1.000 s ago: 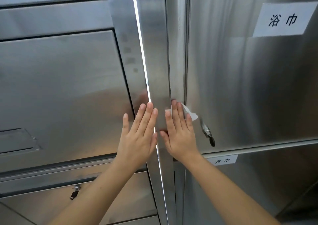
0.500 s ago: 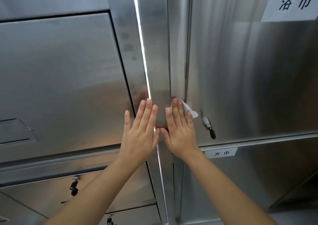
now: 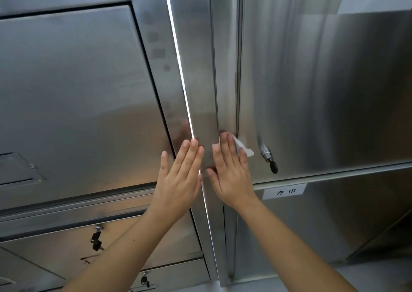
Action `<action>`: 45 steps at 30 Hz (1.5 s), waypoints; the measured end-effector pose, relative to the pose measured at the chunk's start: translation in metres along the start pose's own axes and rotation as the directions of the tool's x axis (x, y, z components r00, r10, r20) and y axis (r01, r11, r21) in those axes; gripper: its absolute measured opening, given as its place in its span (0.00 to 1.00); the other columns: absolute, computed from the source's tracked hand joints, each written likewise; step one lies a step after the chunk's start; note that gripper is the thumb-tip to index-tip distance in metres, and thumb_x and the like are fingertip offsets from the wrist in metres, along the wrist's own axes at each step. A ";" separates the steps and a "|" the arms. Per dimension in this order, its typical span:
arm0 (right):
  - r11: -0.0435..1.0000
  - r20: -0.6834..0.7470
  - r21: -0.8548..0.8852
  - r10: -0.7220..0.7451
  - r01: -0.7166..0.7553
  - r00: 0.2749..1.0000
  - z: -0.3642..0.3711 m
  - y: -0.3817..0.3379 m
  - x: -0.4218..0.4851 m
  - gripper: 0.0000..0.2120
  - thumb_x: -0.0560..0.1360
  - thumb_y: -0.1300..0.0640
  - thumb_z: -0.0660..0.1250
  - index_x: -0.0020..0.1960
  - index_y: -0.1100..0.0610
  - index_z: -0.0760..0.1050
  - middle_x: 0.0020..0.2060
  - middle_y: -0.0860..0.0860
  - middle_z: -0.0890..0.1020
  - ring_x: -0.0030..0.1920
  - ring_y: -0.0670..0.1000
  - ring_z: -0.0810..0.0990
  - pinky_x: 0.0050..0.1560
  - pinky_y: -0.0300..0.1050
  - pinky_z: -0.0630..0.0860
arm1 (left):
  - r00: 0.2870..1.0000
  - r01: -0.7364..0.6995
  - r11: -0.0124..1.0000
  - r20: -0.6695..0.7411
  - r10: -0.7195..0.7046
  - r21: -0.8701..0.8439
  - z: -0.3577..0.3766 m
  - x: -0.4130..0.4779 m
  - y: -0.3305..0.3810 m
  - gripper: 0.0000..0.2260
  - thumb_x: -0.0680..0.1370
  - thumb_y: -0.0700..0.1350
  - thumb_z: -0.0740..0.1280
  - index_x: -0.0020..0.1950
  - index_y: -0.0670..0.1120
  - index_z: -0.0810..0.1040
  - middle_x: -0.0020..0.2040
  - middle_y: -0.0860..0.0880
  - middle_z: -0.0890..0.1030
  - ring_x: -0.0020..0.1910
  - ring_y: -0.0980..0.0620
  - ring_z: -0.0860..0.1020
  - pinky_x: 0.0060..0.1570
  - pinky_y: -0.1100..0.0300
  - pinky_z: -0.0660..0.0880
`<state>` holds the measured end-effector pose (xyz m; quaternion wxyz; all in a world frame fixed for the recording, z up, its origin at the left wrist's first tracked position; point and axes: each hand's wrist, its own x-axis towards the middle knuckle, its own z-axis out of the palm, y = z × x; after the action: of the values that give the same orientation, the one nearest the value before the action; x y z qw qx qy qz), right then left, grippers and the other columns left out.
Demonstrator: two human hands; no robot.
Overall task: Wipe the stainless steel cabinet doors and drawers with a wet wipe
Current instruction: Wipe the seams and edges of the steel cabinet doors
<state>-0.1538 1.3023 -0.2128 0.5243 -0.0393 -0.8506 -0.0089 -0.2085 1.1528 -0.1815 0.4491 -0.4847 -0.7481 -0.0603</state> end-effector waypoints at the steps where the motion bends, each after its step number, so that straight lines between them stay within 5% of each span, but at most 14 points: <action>1: 1.000 0.003 0.006 0.004 -0.004 1.000 0.000 -0.001 -0.001 0.28 0.82 0.48 0.44 0.75 0.56 0.35 0.75 0.54 0.39 0.75 0.53 0.43 0.73 0.49 0.38 | 1.000 0.006 1.000 0.011 -0.006 -0.004 0.000 -0.001 0.002 0.30 0.79 0.47 0.53 0.76 0.41 0.41 0.76 0.45 0.37 0.75 0.49 0.41 0.69 0.42 0.51; 9: 0.997 0.226 -0.023 0.075 -0.072 0.971 0.006 -0.011 -0.073 0.28 0.82 0.46 0.41 0.75 0.56 0.33 0.75 0.54 0.38 0.75 0.52 0.41 0.73 0.48 0.40 | 0.996 0.035 0.999 0.078 -0.034 -0.016 -0.002 0.000 0.003 0.31 0.79 0.47 0.52 0.76 0.42 0.39 0.76 0.46 0.35 0.75 0.49 0.40 0.67 0.39 0.51; 18: 0.995 0.051 0.062 0.071 -0.074 0.996 -0.009 -0.008 0.012 0.28 0.82 0.47 0.42 0.74 0.54 0.32 0.74 0.53 0.34 0.75 0.52 0.39 0.73 0.50 0.36 | 0.998 0.058 0.998 0.039 -0.057 -0.032 -0.005 0.000 0.005 0.25 0.79 0.45 0.53 0.74 0.41 0.51 0.76 0.46 0.37 0.75 0.50 0.42 0.69 0.43 0.51; 27: 0.999 0.242 -0.048 0.005 0.007 0.970 0.002 -0.004 -0.068 0.28 0.82 0.48 0.42 0.75 0.57 0.33 0.75 0.55 0.38 0.75 0.53 0.41 0.72 0.48 0.40 | 0.993 0.116 0.993 0.012 -0.116 -0.013 -0.016 0.020 0.000 0.27 0.79 0.46 0.53 0.75 0.41 0.48 0.76 0.48 0.35 0.75 0.51 0.40 0.71 0.44 0.44; 35: 1.000 0.014 0.017 0.008 -0.008 1.000 -0.026 -0.006 0.041 0.29 0.81 0.48 0.43 0.74 0.54 0.31 0.74 0.51 0.35 0.75 0.50 0.39 0.73 0.49 0.39 | 0.994 0.090 0.995 -0.073 -0.087 0.043 -0.031 0.052 -0.016 0.27 0.79 0.46 0.53 0.75 0.40 0.47 0.76 0.47 0.37 0.75 0.51 0.40 0.71 0.45 0.42; 39: 1.000 -0.032 -0.012 0.010 -0.011 0.999 -0.048 -0.007 0.096 0.29 0.81 0.47 0.43 0.74 0.53 0.30 0.73 0.58 0.48 0.74 0.50 0.38 0.73 0.50 0.39 | 0.981 0.141 0.990 -0.138 -0.138 0.015 -0.047 0.076 -0.031 0.26 0.79 0.47 0.53 0.74 0.39 0.50 0.74 0.43 0.51 0.75 0.52 0.41 0.71 0.45 0.41; 45: 0.998 -0.097 -0.064 -0.032 0.026 0.995 -0.076 -0.008 0.159 0.32 0.80 0.49 0.46 0.73 0.55 0.30 0.73 0.58 0.51 0.74 0.52 0.46 0.73 0.51 0.41 | 0.962 0.154 0.988 -0.227 -0.150 0.001 -0.074 0.123 -0.050 0.25 0.79 0.48 0.52 0.74 0.40 0.54 0.74 0.44 0.54 0.75 0.52 0.44 0.70 0.44 0.44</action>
<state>-0.1574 1.2993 -0.0360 0.5638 -0.0430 -0.8235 -0.0449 -0.2182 1.1703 -0.0308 0.5299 -0.4117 -0.7276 -0.1424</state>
